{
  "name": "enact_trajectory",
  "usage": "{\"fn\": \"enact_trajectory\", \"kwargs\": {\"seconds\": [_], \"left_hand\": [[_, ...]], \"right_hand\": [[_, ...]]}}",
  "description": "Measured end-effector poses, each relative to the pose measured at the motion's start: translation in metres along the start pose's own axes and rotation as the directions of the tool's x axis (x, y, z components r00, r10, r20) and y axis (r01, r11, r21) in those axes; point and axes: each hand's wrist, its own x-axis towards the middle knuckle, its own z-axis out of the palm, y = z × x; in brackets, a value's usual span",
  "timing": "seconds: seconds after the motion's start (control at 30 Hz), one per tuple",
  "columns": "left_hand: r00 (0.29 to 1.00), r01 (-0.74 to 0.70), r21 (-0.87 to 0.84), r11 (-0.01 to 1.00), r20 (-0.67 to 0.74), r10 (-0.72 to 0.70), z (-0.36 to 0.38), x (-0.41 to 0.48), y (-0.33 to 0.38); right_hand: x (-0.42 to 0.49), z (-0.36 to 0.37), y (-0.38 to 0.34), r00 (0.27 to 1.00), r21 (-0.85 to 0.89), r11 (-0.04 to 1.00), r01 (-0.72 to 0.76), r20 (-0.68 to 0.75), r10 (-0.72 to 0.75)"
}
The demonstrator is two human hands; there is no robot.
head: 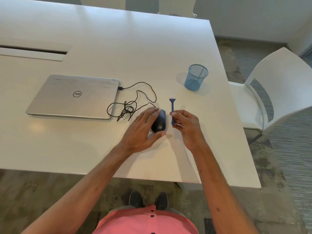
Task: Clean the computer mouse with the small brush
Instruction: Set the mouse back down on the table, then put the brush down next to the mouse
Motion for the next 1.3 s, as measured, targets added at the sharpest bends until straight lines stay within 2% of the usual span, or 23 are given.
{"fn": "enact_trajectory", "kwargs": {"seconds": [0.13,0.3,0.53,0.67,0.8,0.9,0.97,1.1,1.2,1.3], "left_hand": [[0.993,-0.048,0.046,0.998,-0.103,0.053,-0.003,0.013,0.014],[0.984,-0.022,0.04,0.999,-0.175,0.028,-0.013,0.054,0.029],[0.989,0.127,0.106,0.986,0.059,-0.133,-0.003,0.125,0.023],[0.983,0.128,0.117,0.985,0.118,-0.142,0.009,0.16,0.021],[0.976,0.117,0.137,0.984,0.165,-0.139,0.014,0.193,0.019],[0.973,0.112,0.132,0.985,0.186,-0.136,0.014,0.214,0.019],[0.974,0.096,0.122,0.988,0.194,-0.119,0.014,0.227,0.018],[0.973,0.051,0.076,0.996,0.222,-0.066,0.019,0.244,0.016],[0.971,0.02,0.081,0.997,0.235,-0.039,0.025,0.253,0.01],[0.972,-0.001,0.06,0.998,0.235,-0.013,0.032,0.258,0.004]], "right_hand": [[0.005,-0.003,-0.006,0.996,-0.072,0.996,0.052,-0.067,-0.056],[0.024,-0.011,-0.023,0.983,-0.224,0.973,0.063,-0.156,-0.1],[0.067,-0.026,-0.058,0.935,-0.475,0.866,0.16,-0.208,-0.287],[0.092,-0.032,-0.082,0.887,-0.55,0.805,0.221,-0.23,-0.401],[0.119,-0.035,-0.11,0.805,-0.602,0.753,0.266,-0.292,-0.517],[0.14,-0.037,-0.128,0.736,-0.638,0.722,0.268,-0.348,-0.581],[0.155,-0.039,-0.136,0.715,-0.666,0.706,0.241,-0.371,-0.593],[0.18,-0.04,-0.141,0.74,-0.725,0.674,0.141,-0.375,-0.559],[0.196,-0.04,-0.139,0.809,-0.771,0.637,0.014,-0.366,-0.461],[0.208,-0.04,-0.136,0.869,-0.794,0.606,-0.051,-0.334,-0.364]]}}
